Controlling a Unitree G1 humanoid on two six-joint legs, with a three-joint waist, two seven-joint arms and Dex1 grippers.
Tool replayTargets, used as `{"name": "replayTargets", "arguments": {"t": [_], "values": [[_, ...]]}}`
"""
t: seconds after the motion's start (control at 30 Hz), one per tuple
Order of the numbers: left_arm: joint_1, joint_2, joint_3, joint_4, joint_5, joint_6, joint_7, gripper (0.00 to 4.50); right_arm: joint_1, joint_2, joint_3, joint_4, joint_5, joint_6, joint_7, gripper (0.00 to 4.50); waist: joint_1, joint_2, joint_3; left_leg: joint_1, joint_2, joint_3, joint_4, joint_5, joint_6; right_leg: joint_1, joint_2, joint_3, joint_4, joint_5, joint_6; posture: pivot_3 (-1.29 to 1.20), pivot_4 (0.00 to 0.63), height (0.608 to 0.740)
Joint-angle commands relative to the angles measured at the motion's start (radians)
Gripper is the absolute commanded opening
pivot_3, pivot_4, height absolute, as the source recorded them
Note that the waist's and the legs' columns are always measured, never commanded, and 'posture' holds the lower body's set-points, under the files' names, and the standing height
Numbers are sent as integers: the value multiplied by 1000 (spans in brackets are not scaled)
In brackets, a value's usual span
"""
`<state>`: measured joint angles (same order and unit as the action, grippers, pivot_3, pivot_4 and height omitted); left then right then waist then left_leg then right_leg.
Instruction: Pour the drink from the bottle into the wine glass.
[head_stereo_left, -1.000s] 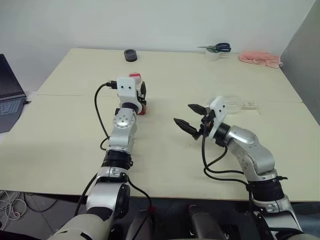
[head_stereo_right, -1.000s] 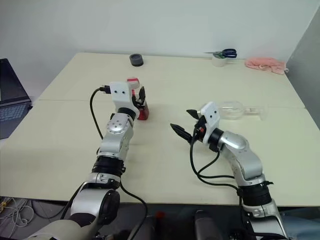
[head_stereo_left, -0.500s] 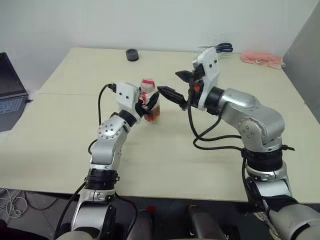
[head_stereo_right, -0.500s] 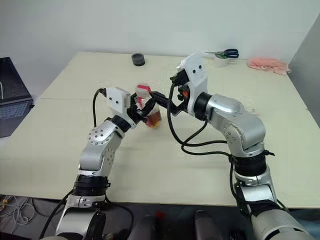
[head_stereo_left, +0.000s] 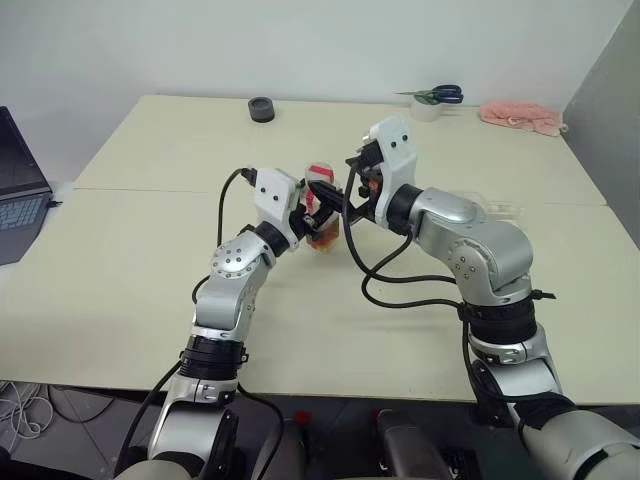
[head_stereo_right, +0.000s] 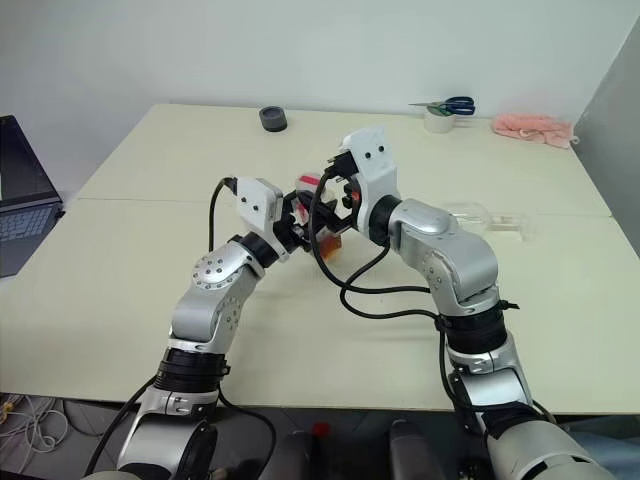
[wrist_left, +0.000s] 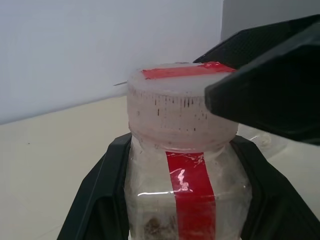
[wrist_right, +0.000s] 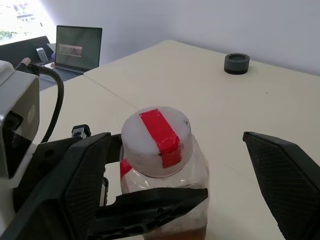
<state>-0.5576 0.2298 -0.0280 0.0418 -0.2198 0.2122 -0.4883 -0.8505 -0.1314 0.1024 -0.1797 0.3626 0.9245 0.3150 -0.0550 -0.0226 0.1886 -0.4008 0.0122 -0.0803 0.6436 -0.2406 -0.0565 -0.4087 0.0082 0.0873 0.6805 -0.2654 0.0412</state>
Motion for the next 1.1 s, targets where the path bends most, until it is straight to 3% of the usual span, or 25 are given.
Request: {"name": "replayTargets", "arguments": {"t": [0.03, 0.2, 0.23, 0.3, 0.43, 0.5, 0.83, 1.1], "values": [[-16, -3, -1, -71, -3, -12, 2, 2148, -30, 15, 4, -15, -10, -21, -9, 4500, -1, 0, 0, 0, 0, 0, 0, 0, 0, 0, 0, 0, 0, 0, 0, 0, 150, 740], [-15, -4, -8, -73, 1, -10, 5, 2148, -37, 33, 5, -3, -19, -17, -17, 4500, -1, 0, 0, 0, 0, 0, 0, 0, 0, 0, 0, 0, 0, 0, 0, 0, 150, 740], [-14, -2, -9, -74, 4, -10, 4, 2148, -36, 39, 1, -5, -19, -14, -19, 4324, -1, 0, 0, 0, 0, 0, 0, 0, 0, 0, 0, 0, 0, 0, 0, 0, 150, 740], [-12, -2, -10, -76, 4, -10, 4, 2148, -31, 46, -2, -17, -14, -5, -18, 3929, -1, 0, 0, 0, 0, 0, 0, 0, 0, 0, 0, 0, 0, 0, 0, 0, 150, 740], [-12, -2, -11, -74, 6, -9, 3, 2148, -26, 56, -10, -21, -17, -3, -29, 2461, -1, 0, 0, 0, 0, 0, 0, 0, 0, 0, 0, 0, 0, 0, 0, 0, 150, 740], [-13, -3, -11, -72, 7, -9, 4, 2148, -28, 67, -26, -17, -14, -4, -41, 1951, -1, 0, 0, 0, 0, 0, 0, 0, 0, 0, 0, 0, 0, 0, 0, 0, 150, 740], [-8, -6, -20, -76, 6, 3, 5, 2148, -28, 66, -61, 1, 6, -13, -16, 1955, -2, 0, 0, 0, 0, 0, 0, 0, 0, 0, 0, 0, 0, 0, 0, 0, 150, 740], [-2, -6, -30, -93, -5, 20, -10, 2148, -27, -72, 19, 9, 99, -145, 368, 1955, -1, 0, 0, 0, 0, 0, 0, 0, 0, 0, 0, 0, -1, 0, 0, 0, 150, 740]]}}
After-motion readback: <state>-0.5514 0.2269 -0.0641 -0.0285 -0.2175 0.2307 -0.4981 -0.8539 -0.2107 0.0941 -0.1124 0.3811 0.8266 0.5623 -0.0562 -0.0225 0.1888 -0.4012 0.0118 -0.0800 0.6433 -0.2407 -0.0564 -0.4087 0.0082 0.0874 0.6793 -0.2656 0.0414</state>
